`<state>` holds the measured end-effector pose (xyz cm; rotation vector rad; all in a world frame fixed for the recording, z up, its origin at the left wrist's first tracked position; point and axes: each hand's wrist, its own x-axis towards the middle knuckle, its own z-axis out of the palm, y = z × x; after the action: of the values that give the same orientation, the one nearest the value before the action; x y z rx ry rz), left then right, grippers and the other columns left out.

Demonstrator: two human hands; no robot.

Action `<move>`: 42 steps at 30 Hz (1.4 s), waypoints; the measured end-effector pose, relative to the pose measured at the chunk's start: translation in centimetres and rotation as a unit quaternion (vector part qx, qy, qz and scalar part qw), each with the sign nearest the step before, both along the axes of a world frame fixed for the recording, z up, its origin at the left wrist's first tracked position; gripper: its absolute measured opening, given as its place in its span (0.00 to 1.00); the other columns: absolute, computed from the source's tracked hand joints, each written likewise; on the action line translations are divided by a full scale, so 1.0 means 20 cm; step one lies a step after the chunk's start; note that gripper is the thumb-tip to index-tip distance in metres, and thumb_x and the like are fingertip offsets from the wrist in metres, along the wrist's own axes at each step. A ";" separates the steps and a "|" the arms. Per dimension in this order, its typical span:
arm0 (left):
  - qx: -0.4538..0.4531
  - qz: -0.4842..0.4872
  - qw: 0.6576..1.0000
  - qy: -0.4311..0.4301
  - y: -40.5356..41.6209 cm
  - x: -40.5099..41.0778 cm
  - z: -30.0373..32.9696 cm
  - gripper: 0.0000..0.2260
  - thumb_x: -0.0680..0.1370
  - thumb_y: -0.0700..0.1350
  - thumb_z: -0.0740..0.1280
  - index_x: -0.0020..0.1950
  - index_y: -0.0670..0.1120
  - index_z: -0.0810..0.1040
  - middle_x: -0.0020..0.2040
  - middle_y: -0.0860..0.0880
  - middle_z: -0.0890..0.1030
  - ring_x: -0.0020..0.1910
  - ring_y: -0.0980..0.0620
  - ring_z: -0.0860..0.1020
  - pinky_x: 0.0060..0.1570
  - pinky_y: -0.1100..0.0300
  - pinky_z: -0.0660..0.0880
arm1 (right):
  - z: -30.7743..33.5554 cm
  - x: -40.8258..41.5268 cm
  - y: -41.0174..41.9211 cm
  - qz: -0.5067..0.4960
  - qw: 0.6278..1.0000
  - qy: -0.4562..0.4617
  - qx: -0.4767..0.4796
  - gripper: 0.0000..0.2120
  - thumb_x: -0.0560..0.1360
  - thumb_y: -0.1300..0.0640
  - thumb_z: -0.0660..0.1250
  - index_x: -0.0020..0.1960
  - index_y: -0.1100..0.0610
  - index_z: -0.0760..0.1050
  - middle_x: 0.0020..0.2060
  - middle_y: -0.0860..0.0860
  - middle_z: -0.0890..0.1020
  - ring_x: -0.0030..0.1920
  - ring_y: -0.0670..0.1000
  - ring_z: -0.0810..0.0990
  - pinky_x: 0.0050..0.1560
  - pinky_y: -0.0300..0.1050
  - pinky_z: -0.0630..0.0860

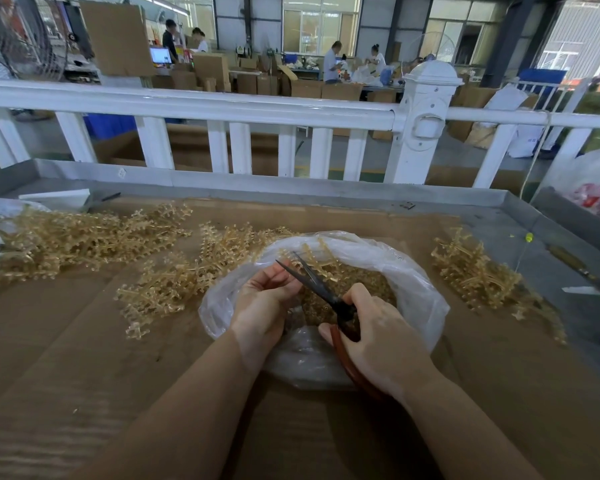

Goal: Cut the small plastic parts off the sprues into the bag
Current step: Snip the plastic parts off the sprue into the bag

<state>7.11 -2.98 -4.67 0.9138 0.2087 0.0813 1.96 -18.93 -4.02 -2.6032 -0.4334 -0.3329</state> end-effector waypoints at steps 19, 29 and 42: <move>-0.036 -0.002 0.999 -0.001 0.00 -0.02 0.02 0.14 0.73 0.21 0.58 0.44 0.39 0.76 0.34 0.48 0.77 0.35 0.54 0.79 0.37 0.66 0.79 | -0.04 0.03 0.03 -0.017 0.999 -0.031 -0.034 0.23 0.75 0.35 0.58 0.61 0.50 0.64 0.50 0.48 0.76 0.52 0.48 0.74 0.50 0.37 0.68; -0.077 -0.011 0.997 0.015 0.01 -0.02 0.03 0.15 0.76 0.23 0.55 0.49 0.39 0.76 0.42 0.45 0.77 0.39 0.53 0.80 0.39 0.64 0.80 | -0.03 0.01 0.02 0.003 1.000 -0.029 -0.012 0.17 0.73 0.35 0.60 0.53 0.45 0.61 0.48 0.45 0.74 0.50 0.46 0.73 0.51 0.38 0.70; -0.080 -0.026 0.996 0.008 0.02 -0.03 0.03 0.15 0.75 0.23 0.56 0.47 0.40 0.76 0.39 0.46 0.77 0.37 0.54 0.81 0.38 0.65 0.80 | -0.01 0.02 0.04 -0.002 1.000 -0.022 -0.006 0.18 0.73 0.36 0.60 0.54 0.47 0.62 0.48 0.46 0.75 0.50 0.46 0.74 0.48 0.37 0.69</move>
<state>6.50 -2.62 -4.08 0.7600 0.2022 0.0085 2.37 -18.08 -4.31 -2.6138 -0.4469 -0.3920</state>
